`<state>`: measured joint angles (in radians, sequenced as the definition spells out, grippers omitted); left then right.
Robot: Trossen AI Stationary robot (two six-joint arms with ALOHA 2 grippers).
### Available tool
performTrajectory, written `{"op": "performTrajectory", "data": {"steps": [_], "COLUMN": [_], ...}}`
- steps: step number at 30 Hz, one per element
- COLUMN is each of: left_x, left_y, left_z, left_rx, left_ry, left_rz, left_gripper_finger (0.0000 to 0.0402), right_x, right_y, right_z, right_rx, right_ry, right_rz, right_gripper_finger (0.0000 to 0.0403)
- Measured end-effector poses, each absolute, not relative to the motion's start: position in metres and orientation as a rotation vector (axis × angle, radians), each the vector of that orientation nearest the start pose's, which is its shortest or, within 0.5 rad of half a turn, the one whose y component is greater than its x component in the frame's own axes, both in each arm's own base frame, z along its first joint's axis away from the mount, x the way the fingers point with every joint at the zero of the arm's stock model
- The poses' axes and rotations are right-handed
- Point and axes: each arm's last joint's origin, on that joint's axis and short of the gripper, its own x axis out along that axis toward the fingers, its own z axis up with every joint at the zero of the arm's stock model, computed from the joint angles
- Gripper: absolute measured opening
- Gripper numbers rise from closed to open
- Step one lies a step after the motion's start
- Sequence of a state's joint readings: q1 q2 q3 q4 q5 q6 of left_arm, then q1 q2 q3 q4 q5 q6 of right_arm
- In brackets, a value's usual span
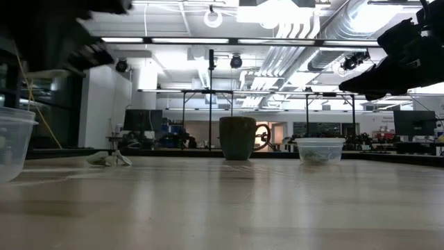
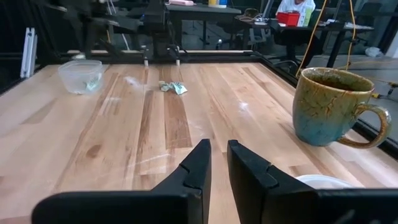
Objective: Pick and place Stevia / Truvia into bins
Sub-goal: Put the stevia packet into the bottom transparent container
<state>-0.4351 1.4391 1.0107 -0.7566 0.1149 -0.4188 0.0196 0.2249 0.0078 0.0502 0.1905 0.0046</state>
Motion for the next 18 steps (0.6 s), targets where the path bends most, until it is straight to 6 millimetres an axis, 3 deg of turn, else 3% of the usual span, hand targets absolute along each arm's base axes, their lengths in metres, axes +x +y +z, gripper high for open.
{"op": "performTrajectory", "data": {"steps": [4, 8, 14, 18], "left_x": [0.228, 0.22, 0.213, 0.214], "left_y": [-0.14, -0.15, -0.142, -0.119], "left_z": [0.223, 0.219, 0.216, 0.217], "left_rx": [-0.111, -0.103, -0.066, -0.034], "left_ry": [1.266, 1.242, 1.286, 1.278], "left_rz": [-0.183, -0.11, 0.039, 0.253], "left_gripper_finger": [0.004, 0.0098, 0.0192, 0.0236], "right_x": [0.11, 0.11, 0.11, 0.11], "right_y": [-0.004, -0.004, -0.004, -0.004], "right_z": [0.153, 0.153, 0.154, 0.154], "right_rx": [-0.026, -0.026, -0.022, -0.021], "right_ry": [0.163, 0.157, 0.153, 0.15], "right_rz": [-0.176, -0.181, -0.18, -0.18], "right_gripper_finger": [0.0046, 0.0051, 0.0051, 0.0047]}}
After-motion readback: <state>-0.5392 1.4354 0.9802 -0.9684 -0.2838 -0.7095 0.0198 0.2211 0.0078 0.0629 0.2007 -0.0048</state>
